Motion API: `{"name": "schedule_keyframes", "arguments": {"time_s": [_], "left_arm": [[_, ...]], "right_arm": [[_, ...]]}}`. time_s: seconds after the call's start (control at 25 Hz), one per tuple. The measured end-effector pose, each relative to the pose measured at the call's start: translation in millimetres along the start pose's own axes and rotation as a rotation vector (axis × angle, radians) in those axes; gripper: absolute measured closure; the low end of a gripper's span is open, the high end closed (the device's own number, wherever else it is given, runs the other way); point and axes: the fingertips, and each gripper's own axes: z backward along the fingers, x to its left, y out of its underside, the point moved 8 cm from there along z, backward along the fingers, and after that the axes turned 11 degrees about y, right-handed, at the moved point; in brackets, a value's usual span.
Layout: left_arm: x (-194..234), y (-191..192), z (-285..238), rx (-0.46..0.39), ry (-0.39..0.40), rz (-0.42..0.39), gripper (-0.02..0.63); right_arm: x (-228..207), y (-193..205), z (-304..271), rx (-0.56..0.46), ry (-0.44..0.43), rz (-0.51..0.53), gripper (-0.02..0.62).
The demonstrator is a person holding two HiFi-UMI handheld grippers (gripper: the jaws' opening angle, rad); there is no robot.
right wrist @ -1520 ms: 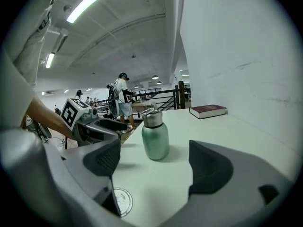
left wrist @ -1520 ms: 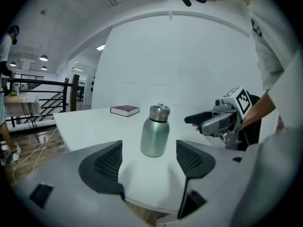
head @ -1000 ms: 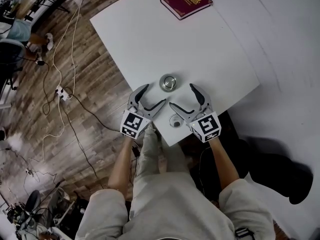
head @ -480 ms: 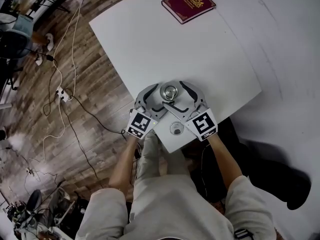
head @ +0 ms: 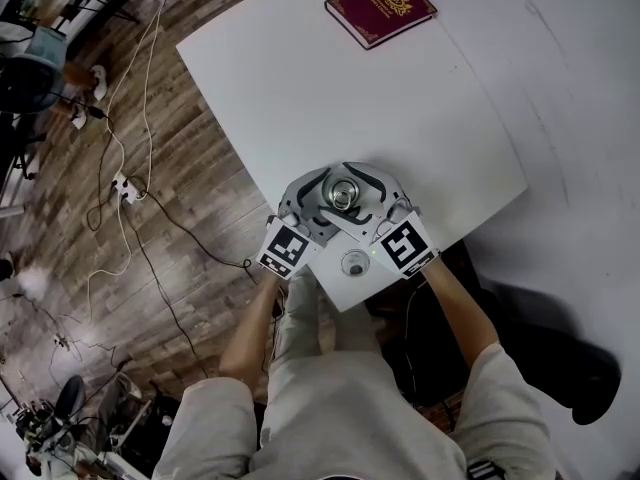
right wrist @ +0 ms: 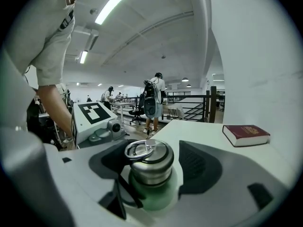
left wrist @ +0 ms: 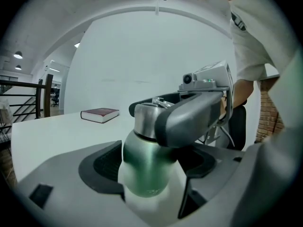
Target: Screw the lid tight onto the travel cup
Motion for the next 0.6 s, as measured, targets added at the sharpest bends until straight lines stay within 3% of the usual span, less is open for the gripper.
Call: {"name": "schedule_keyframes", "arguments": {"time_s": [0.32, 0.6], "left_arm": [[0.8, 1.0, -0.7, -0.013, 0.010, -0.004, 0.261], [-0.1, 1.6, 0.4, -0.024, 0.012, -0.010, 0.261]], "right_arm": [[-0.4, -3.7, -4.0, 0.007, -0.089, 0.057, 0.308], [1.3, -4.2, -2.8, -0.007, -0.083, 0.067, 0.321]]}}
